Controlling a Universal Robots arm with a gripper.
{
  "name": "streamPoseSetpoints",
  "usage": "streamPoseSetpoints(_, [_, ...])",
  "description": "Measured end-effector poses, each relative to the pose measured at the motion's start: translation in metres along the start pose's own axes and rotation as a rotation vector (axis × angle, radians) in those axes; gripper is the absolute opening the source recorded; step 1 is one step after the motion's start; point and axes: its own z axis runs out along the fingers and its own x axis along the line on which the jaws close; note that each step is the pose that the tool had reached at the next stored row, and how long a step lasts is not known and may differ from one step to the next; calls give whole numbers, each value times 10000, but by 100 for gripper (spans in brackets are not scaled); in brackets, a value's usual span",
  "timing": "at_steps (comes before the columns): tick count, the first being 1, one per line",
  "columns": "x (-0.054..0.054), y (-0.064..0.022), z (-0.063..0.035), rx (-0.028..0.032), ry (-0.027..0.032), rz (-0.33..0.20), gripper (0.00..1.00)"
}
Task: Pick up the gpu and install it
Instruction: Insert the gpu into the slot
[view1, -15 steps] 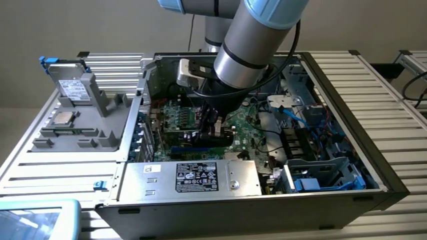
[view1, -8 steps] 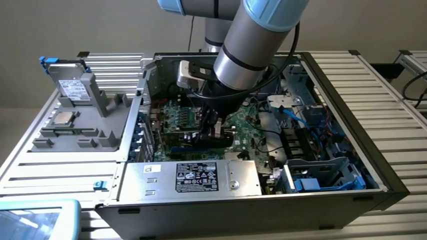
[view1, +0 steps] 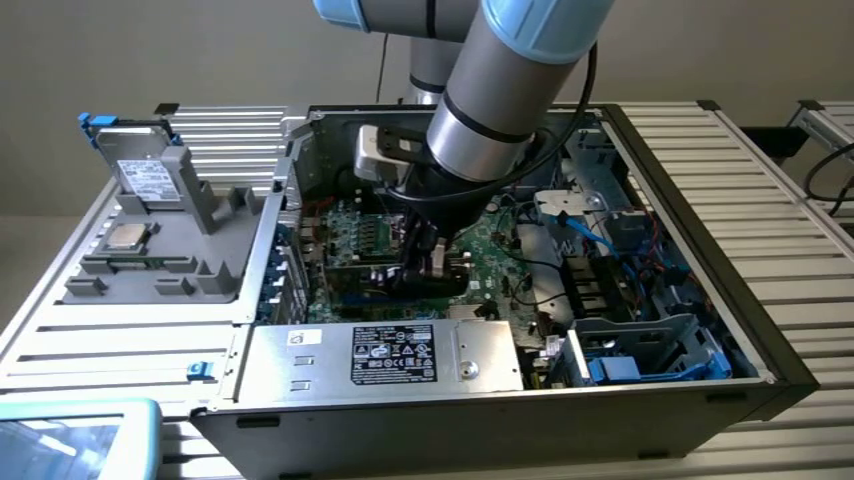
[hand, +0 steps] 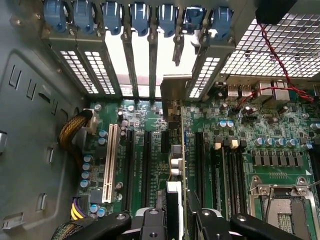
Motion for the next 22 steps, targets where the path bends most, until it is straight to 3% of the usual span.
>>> streamPoseSetpoints(5, [0, 1, -1, 8, 9, -14, 27])
streamPoseSetpoints(6, [0, 2, 0, 31, 10, -18, 27])
streamPoseSetpoints(9, [0, 1, 0, 173, 22, -54, 27])
streamPoseSetpoints(16, [0, 1, 0, 191, 23, -56, 27])
streamPoseSetpoints(20, [-1, 0, 1, 421, 29, -65, 27])
streamPoseSetpoints(22, [-1, -1, 2, 447, 29, -68, 27])
